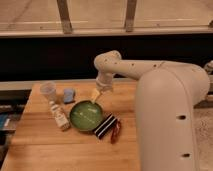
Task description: Drag the ceramic bowl in a circle
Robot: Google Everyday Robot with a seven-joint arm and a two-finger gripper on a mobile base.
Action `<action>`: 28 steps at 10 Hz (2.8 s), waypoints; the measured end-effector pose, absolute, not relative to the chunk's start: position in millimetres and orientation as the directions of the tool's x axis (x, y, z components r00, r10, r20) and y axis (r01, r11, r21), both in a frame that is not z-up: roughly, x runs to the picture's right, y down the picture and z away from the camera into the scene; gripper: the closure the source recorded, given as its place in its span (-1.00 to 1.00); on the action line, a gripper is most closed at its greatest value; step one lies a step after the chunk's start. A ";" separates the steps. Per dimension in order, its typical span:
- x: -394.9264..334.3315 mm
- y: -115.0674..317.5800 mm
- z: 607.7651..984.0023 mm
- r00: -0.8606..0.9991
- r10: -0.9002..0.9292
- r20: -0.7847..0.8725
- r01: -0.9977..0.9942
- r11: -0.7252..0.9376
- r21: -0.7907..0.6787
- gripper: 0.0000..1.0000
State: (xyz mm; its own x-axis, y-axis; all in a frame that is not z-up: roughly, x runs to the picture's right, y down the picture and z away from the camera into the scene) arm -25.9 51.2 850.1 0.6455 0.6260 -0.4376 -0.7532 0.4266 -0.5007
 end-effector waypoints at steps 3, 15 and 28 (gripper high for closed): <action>-34.3 64.4 871.7 0.645 0.606 -0.466 -0.758 0.430 -0.490 -0.60; -49.9 122.4 905.6 0.675 0.459 -0.577 -0.738 0.404 -0.541 0.43; 35.5 30.9 909.1 0.468 0.680 -0.565 -0.849 0.169 -0.501 1.00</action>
State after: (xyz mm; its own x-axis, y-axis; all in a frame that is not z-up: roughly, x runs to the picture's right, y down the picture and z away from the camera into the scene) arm 35.5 30.9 909.1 0.4680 0.6796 -0.5649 -0.8491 0.1685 -0.5006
